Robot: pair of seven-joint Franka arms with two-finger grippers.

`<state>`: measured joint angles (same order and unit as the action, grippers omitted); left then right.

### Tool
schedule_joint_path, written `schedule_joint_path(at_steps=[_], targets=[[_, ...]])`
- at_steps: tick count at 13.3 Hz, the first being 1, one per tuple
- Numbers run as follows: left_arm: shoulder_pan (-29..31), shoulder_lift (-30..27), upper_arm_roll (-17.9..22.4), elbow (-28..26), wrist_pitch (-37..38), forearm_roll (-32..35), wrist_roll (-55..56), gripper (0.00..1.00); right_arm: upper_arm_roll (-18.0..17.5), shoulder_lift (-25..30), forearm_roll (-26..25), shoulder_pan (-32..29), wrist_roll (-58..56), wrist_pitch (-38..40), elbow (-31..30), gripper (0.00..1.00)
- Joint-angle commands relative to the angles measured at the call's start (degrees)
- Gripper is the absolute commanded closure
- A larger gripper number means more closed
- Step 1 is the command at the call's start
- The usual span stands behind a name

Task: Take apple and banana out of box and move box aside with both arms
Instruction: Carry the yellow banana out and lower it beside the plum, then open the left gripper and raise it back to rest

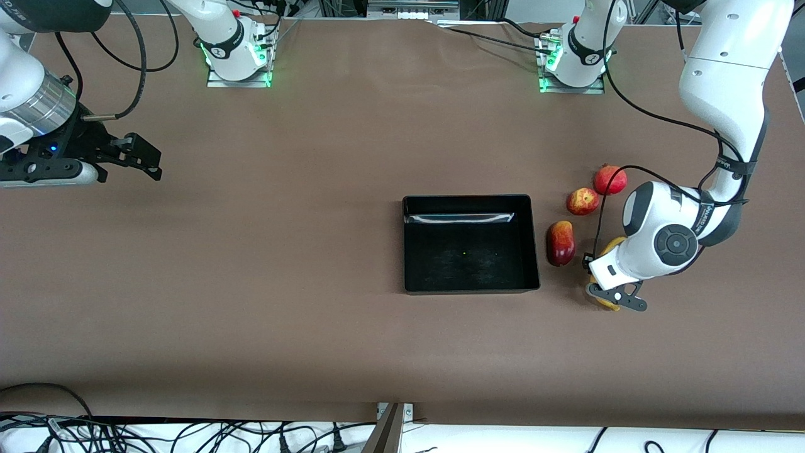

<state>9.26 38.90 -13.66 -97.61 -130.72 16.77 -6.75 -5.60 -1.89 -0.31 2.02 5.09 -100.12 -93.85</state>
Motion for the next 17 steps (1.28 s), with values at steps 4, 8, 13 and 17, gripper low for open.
schedule_joint_path(at_steps=[4, 8, 13, 17], targets=[[-0.03, -7.51, -4.52, 4.77, 8.51, 0.37, 2.17, 0.00, -0.73, 0.04, -0.57, -0.26, -0.17, 0.45, 0.68, 0.00], [-4.05, -8.05, -6.74, 24.01, 37.23, 0.02, 8.23, 0.00, -0.73, 0.04, -0.57, -0.26, -0.17, 0.36, 0.68, 0.00], [-9.68, -18.22, 2.70, 24.42, 48.02, -8.38, 11.60, 0.00, -0.65, 0.04, -0.66, -0.26, -0.26, 0.28, 0.68, 0.00], [-14.62, -28.22, 14.27, 13.92, 41.73, -17.03, 5.81, 0.00, -0.65, 0.04, -0.57, -0.26, -0.17, 0.19, 0.68, 0.00]])
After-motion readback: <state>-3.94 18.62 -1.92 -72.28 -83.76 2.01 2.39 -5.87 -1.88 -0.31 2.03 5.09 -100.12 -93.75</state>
